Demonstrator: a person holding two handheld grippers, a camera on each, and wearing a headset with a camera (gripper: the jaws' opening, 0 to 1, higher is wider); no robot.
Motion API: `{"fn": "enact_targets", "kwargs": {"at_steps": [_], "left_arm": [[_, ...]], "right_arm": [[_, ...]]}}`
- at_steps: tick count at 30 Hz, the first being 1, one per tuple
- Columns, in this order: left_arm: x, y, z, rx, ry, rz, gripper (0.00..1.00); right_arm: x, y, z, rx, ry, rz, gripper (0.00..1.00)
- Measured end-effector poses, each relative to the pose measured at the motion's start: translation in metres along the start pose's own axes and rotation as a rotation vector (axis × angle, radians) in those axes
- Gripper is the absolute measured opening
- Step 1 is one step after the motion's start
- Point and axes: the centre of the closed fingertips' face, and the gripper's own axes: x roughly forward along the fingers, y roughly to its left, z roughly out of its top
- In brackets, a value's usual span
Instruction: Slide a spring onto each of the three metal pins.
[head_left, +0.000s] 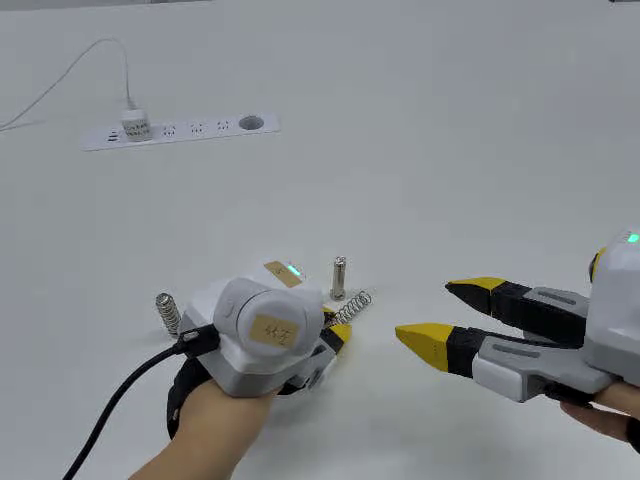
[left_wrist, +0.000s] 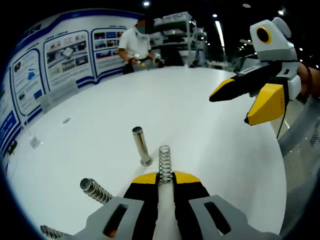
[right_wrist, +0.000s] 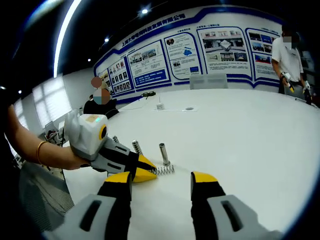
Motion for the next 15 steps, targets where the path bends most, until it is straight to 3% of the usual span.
{"fn": "enact_targets", "kwargs": {"at_steps": [7, 15], "left_arm": [[-0.013, -0.003, 0.012, -0.014, -0.044, -0.005, 0.09], [-0.032, -0.003, 0.035, -0.066, -0.137, -0.014, 0.09]], "right_arm": [[-0.001, -0.001, 0.008, 0.012, -0.014, -0.004, 0.49], [0.002, 0.004, 0.022, 0.046, -0.044, 0.016, 0.47]]}}
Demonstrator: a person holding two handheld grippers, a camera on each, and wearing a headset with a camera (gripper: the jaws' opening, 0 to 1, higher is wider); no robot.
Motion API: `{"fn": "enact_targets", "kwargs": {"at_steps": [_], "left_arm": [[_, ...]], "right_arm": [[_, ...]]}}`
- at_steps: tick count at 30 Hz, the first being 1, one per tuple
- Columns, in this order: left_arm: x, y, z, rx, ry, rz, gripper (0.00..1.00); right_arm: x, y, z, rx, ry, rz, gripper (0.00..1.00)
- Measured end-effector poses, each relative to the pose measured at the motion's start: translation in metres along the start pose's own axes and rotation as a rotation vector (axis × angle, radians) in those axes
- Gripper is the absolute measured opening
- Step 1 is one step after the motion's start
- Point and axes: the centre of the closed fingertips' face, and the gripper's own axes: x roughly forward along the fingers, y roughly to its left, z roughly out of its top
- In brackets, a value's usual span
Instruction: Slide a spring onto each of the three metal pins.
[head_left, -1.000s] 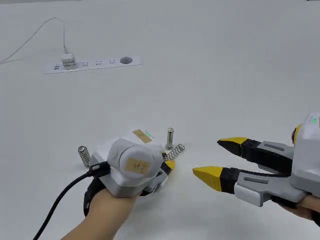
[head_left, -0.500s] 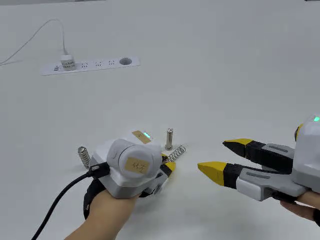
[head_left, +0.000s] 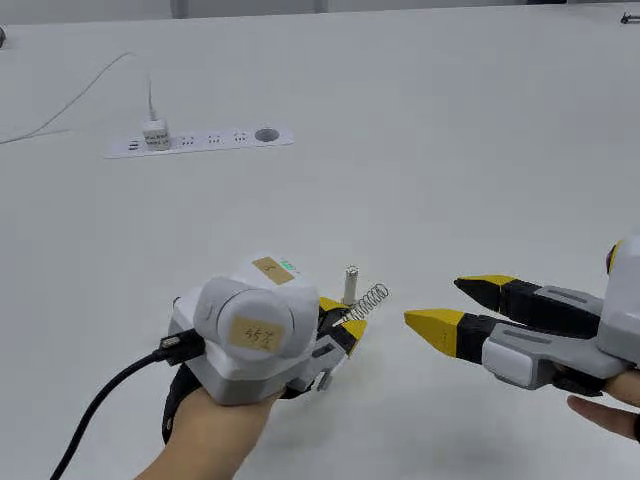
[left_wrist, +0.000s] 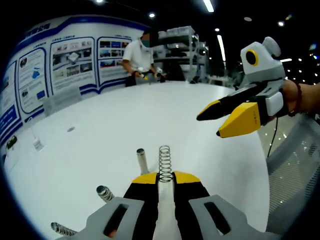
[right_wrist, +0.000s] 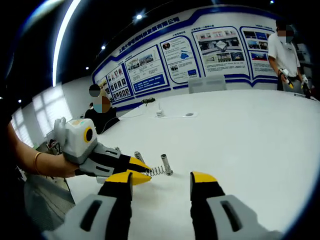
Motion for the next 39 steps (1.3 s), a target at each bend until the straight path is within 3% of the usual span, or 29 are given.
{"fn": "enact_targets", "kwargs": {"at_steps": [8, 14, 27, 39], "left_arm": [[-0.019, -0.003, 0.023, -0.059, -0.102, -0.014, 0.09], [-0.032, -0.002, 0.034, -0.111, -0.162, -0.02, 0.1], [-0.051, -0.007, 0.04, -0.114, -0.232, -0.045, 0.1], [-0.065, -0.015, 0.048, -0.102, -0.284, -0.072, 0.1]], "right_arm": [[0.008, 0.008, 0.018, 0.086, -0.042, 0.039, 0.44], [0.014, 0.018, 0.028, 0.158, -0.068, 0.087, 0.4], [0.028, 0.043, 0.035, 0.285, -0.08, 0.188, 0.31], [0.032, 0.061, 0.034, 0.462, -0.082, 0.279, 0.2]]}}
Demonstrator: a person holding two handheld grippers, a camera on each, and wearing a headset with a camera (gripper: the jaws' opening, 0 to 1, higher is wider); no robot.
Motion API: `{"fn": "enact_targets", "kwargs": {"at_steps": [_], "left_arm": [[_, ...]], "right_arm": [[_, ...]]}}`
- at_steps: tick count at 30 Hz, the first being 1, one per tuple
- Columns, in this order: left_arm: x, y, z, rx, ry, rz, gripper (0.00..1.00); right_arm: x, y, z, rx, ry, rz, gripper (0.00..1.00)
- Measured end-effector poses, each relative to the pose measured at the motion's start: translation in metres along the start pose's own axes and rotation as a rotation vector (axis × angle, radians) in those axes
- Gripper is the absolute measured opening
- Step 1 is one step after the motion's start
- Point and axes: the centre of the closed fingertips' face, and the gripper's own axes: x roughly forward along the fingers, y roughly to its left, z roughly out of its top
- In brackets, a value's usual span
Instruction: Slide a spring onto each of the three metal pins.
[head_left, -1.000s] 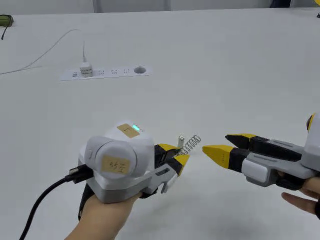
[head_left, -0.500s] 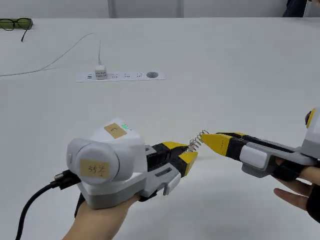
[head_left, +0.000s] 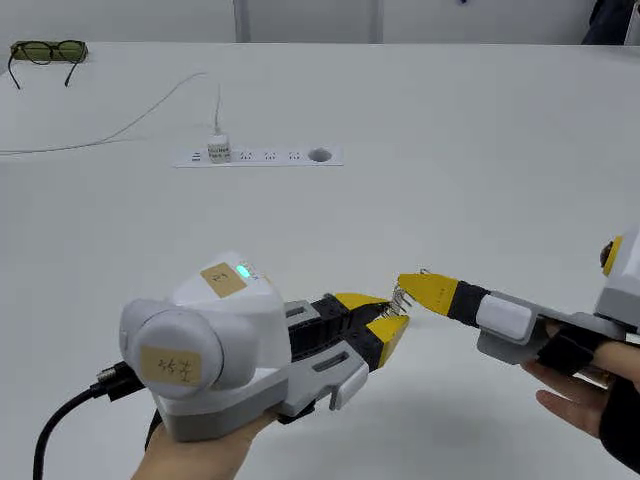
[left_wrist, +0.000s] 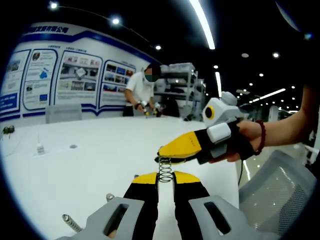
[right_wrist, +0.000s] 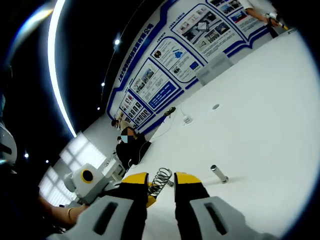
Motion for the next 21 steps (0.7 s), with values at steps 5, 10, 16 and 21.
{"fn": "enact_targets", "kwargs": {"at_steps": [5, 10, 16, 21], "left_arm": [[-0.002, -0.002, 0.004, 0.002, -0.012, -0.01, 0.1], [-0.005, -0.002, 0.007, 0.009, -0.02, -0.013, 0.1], [-0.007, -0.001, 0.006, 0.025, -0.006, -0.007, 0.1], [-0.007, -0.001, 0.003, 0.048, 0.024, 0.003, 0.11]], "right_arm": [[0.002, 0.006, 0.0, 0.035, -0.005, 0.026, 0.15], [0.002, 0.012, 0.0, 0.065, -0.006, 0.061, 0.13], [0.004, 0.017, -0.001, 0.058, -0.002, 0.082, 0.12], [0.007, 0.019, -0.003, 0.009, 0.012, 0.082, 0.11]]}}
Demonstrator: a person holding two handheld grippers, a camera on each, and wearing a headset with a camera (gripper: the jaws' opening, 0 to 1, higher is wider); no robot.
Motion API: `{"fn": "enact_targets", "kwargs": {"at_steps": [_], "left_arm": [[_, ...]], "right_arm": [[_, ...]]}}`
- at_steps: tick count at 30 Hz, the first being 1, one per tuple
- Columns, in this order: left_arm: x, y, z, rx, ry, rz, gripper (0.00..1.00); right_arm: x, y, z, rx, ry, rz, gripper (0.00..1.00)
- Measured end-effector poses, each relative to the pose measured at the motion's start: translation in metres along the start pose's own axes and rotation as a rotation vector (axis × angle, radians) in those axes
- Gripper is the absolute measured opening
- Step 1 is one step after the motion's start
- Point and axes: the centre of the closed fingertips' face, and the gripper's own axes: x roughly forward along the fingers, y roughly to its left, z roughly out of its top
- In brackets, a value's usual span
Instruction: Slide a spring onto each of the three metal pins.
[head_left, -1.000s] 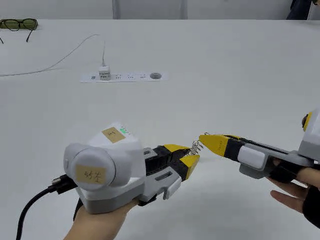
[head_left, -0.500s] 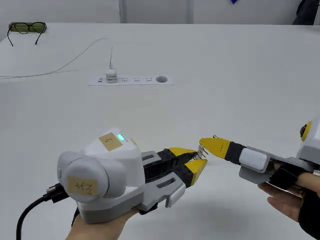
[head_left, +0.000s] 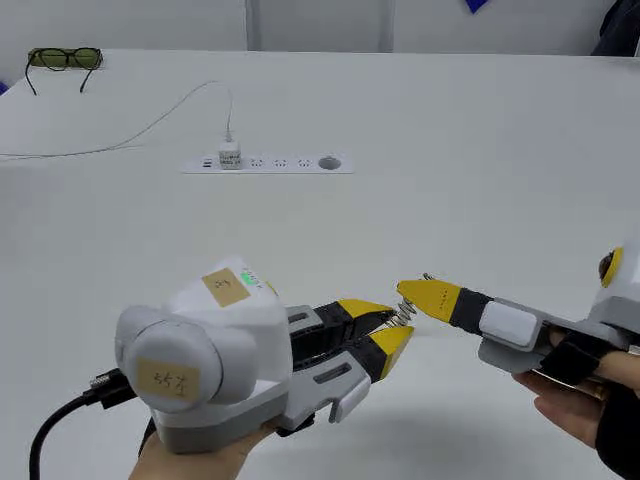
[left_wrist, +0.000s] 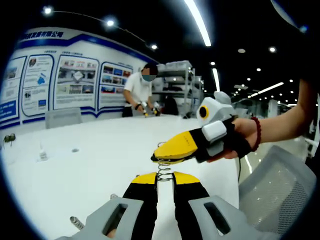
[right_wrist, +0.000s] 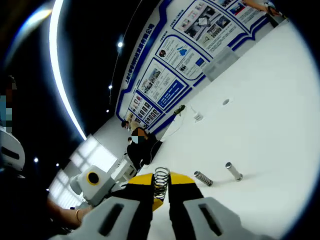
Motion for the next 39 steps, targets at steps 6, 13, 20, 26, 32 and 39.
{"fn": "enact_targets", "kwargs": {"at_steps": [6, 13, 20, 26, 32, 39], "left_arm": [[0.0, 0.001, -0.004, 0.001, 0.026, 0.007, 0.11], [-0.004, 0.003, -0.014, 0.033, 0.078, 0.019, 0.18], [-0.01, 0.007, -0.026, 0.058, 0.13, 0.044, 0.25], [-0.018, 0.013, -0.031, 0.067, 0.152, 0.081, 0.33], [-0.029, 0.02, -0.033, 0.067, 0.153, 0.124, 0.39], [-0.042, 0.031, -0.037, 0.056, 0.161, 0.178, 0.45]], "right_arm": [[0.001, -0.001, 0.0, -0.061, 0.008, -0.013, 0.11], [0.001, -0.006, 0.006, -0.142, 0.012, -0.053, 0.11], [0.002, -0.013, 0.01, -0.211, 0.015, -0.092, 0.11], [0.002, -0.023, 0.018, -0.265, 0.0, -0.131, 0.12], [0.001, -0.031, 0.026, -0.338, -0.009, -0.161, 0.12], [0.002, -0.041, 0.03, -0.422, -0.002, -0.193, 0.12]]}}
